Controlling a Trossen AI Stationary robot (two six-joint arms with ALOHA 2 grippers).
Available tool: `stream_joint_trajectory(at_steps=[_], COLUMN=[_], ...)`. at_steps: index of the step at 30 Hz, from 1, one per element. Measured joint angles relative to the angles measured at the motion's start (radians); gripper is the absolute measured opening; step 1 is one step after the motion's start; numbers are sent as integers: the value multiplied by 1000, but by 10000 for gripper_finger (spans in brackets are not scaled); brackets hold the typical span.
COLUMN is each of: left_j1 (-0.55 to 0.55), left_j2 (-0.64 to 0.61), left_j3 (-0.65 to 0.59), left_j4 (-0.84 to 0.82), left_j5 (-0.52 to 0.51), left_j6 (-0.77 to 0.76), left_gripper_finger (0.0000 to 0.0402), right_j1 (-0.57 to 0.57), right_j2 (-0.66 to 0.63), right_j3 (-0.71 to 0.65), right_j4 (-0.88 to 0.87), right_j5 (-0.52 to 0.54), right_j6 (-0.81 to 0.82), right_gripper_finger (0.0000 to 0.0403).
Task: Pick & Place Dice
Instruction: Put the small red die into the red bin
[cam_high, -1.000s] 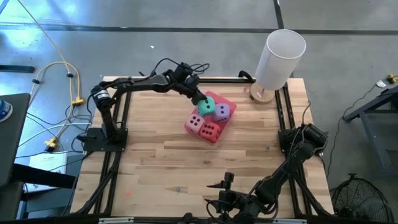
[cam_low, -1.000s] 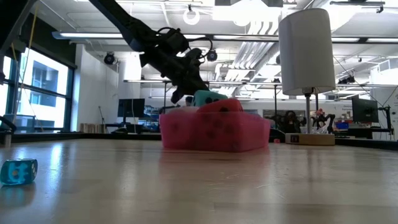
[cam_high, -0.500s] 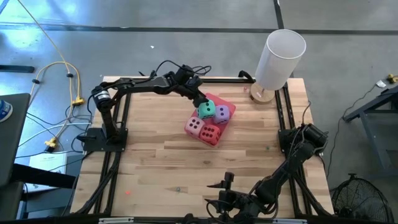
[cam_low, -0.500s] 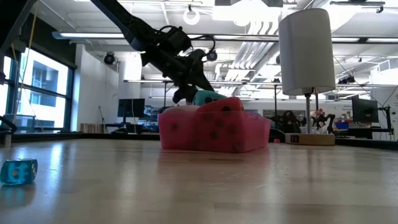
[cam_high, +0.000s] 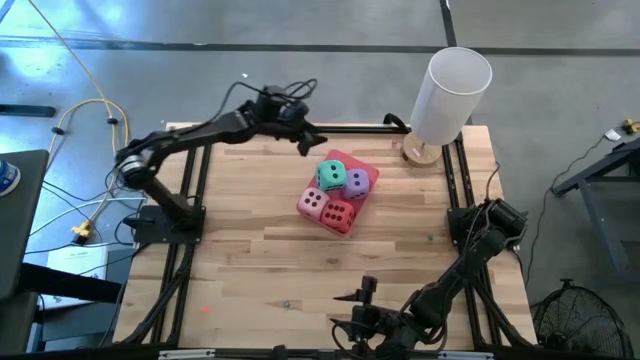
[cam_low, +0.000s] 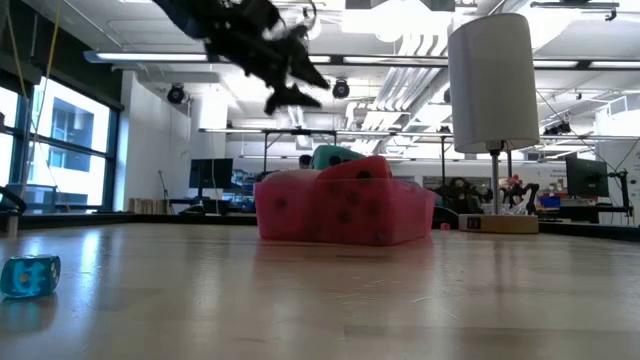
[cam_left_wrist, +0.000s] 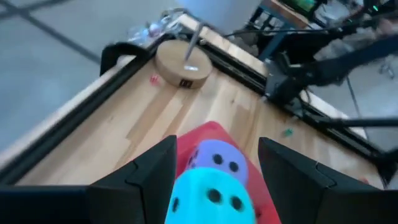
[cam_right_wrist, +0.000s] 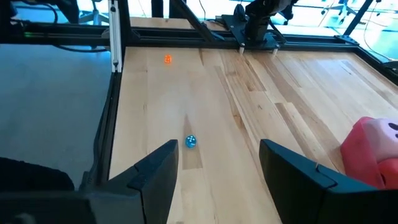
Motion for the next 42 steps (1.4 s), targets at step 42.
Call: stream_joint_trajectory(at_steps=[42], left_j1=[-322], left_j2=[-480], left_j3=[-20], left_j4=[-850], left_j5=[-36], left_j6=[165], left_gripper_finger=[218], right_j1=[167], right_j2=[0], right_j3=[1], right_j4=[-777], right_j5=[-1040], right_j6=[1845], right_gripper_finger=[153])
